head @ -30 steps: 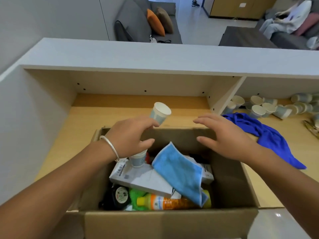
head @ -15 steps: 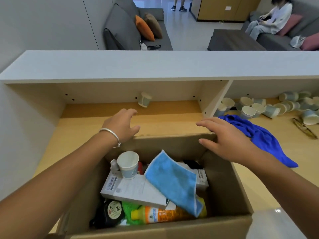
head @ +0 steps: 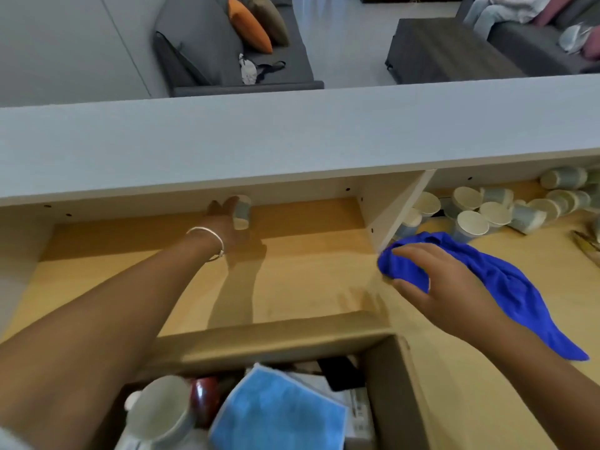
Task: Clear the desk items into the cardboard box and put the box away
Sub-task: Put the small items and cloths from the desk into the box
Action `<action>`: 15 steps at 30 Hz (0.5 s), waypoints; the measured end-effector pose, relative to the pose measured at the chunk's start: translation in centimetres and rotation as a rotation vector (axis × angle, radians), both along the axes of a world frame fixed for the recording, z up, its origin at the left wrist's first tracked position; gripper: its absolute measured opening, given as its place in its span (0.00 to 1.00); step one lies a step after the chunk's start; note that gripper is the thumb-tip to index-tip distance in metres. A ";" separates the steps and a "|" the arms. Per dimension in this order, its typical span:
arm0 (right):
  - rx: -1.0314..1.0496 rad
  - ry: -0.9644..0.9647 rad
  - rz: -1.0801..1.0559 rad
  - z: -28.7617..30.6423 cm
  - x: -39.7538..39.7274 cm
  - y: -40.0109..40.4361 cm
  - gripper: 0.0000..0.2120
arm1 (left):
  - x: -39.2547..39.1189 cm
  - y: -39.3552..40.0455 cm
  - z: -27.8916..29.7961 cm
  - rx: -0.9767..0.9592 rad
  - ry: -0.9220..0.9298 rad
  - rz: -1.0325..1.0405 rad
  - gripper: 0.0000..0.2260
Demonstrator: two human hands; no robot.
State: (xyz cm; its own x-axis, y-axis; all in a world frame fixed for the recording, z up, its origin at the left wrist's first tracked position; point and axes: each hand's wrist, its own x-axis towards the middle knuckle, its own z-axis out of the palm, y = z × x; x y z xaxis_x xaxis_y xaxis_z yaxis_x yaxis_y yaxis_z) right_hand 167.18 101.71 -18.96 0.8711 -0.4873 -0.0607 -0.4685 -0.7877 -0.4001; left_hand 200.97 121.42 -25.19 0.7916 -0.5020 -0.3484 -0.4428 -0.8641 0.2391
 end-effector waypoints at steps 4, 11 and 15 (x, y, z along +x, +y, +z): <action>-0.065 0.187 -0.155 -5.4 0.1 -5.5 0.32 | 1.8 -3.3 -3.1 0.007 -0.027 0.018 0.35; -0.053 0.401 -0.266 -13.8 1.9 -12.7 0.45 | 3.8 -5.7 -6.5 0.161 -0.124 0.044 0.32; -0.049 0.462 -0.257 -15.9 2.9 -13.6 0.43 | 4.8 -4.5 -7.3 0.141 -0.186 0.085 0.28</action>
